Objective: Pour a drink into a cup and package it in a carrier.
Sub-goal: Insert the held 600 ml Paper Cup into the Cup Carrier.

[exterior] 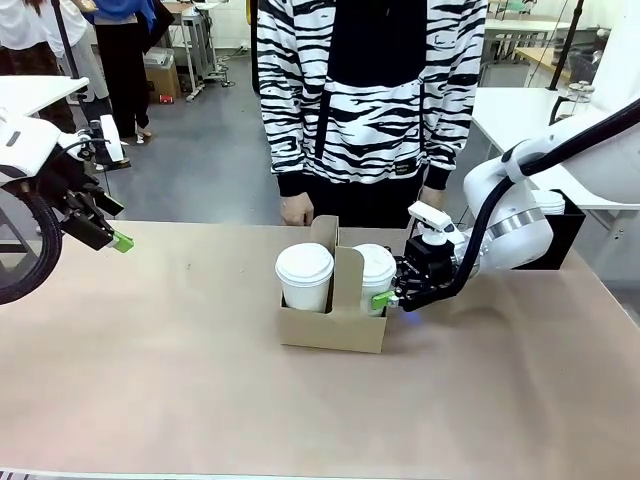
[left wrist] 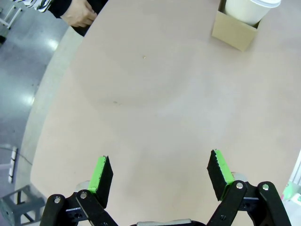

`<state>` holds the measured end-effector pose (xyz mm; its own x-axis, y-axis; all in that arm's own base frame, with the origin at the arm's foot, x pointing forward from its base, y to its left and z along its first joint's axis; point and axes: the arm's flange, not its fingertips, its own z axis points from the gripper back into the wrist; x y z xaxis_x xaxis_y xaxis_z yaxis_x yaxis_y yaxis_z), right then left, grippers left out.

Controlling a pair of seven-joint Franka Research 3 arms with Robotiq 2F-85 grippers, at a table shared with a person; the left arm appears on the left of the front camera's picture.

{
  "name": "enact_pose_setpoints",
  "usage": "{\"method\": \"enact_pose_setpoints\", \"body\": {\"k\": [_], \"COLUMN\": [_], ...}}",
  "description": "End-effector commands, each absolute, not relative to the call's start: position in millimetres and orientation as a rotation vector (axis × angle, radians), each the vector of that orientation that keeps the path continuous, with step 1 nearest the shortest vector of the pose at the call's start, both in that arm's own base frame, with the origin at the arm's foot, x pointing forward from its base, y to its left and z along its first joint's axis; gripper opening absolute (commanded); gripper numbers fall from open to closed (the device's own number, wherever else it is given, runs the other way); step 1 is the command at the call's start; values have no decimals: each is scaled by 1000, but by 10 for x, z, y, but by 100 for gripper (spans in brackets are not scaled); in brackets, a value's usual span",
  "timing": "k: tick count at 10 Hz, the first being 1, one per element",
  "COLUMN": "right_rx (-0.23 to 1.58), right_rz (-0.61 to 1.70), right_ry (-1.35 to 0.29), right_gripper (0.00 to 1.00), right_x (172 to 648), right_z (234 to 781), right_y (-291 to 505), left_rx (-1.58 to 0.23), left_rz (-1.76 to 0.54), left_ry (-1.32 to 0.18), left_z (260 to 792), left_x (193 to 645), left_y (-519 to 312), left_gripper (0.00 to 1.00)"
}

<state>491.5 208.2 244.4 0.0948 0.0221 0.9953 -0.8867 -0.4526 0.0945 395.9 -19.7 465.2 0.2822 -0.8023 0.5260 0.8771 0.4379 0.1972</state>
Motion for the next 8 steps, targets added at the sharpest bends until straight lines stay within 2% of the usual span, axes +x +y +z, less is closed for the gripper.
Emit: {"method": "enact_pose_setpoints", "body": {"k": [1, 5, 8], "right_rx": [1520, 1290, 935], "right_rz": [1531, 1610, 1637], "right_ry": [-908, -903, -871], "right_gripper": [100, 100, 100], "right_x": [4943, 5049, 4968], "right_z": [2517, 2861, 3365], "right_y": [1987, 1660, 1383], "left_rx": [-136, -136, -136], "left_rz": [-1116, -1116, -1116], "left_ry": [-620, -620, -620], "left_z": [4654, 4654, 4654], "left_x": [3959, 3959, 3959], "left_y": [-202, -202, -202], "left_gripper": [100, 100, 100]}}
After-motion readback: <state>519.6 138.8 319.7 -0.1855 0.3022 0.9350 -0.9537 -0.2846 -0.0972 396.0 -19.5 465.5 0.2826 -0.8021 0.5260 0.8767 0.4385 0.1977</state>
